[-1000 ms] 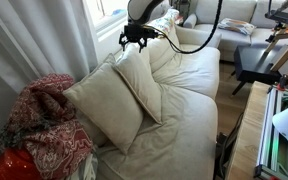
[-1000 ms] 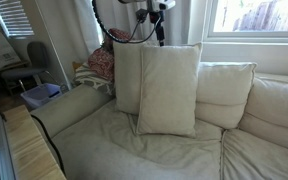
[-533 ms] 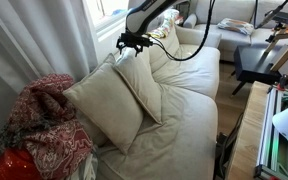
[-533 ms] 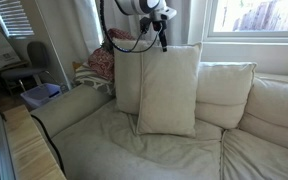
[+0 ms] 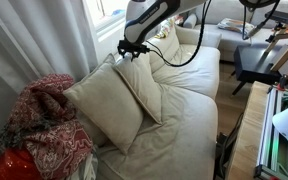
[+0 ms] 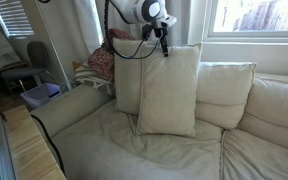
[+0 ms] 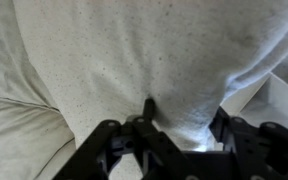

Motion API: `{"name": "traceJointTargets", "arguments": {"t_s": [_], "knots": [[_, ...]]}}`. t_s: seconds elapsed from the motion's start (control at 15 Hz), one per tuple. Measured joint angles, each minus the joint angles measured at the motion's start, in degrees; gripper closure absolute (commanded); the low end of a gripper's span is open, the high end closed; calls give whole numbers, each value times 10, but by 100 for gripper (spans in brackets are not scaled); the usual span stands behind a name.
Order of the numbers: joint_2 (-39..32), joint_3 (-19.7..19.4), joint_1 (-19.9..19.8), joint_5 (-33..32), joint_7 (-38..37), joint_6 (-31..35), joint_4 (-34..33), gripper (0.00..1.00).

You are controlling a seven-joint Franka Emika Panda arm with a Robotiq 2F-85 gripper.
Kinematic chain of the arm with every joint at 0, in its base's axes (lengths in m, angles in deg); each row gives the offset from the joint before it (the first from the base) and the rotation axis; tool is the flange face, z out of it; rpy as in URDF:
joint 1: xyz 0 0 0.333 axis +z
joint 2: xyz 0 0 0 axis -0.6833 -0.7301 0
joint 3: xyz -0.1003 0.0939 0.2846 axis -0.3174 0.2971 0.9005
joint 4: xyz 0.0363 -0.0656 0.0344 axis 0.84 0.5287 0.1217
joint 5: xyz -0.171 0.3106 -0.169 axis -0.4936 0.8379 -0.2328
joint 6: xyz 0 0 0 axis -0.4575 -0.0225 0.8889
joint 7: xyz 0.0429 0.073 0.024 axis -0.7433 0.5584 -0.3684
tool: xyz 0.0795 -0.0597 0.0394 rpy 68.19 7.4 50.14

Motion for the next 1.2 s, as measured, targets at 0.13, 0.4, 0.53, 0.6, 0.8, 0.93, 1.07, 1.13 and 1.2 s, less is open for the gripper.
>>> {"name": "traceJointTargets", "arguments": {"t_s": [0.13, 0.4, 0.53, 0.6, 0.8, 0.93, 1.07, 1.13, 1.2], "knots": [[-2, -2, 0, 0, -1, -20, -12, 91], [0, 7, -13, 2, 10, -62, -26, 96], [8, 22, -30, 4, 44, -90, -28, 95], [16, 30, -42, 4, 70, -111, -28, 95], [50, 34, -69, 2, 162, -189, -23, 95], [84, 32, -83, -2, 229, -243, -13, 95], [123, 30, -94, -8, 295, -304, -6, 95], [143, 30, -98, -14, 325, -336, -3, 95], [162, 30, -101, -23, 352, -369, -1, 95]]}}
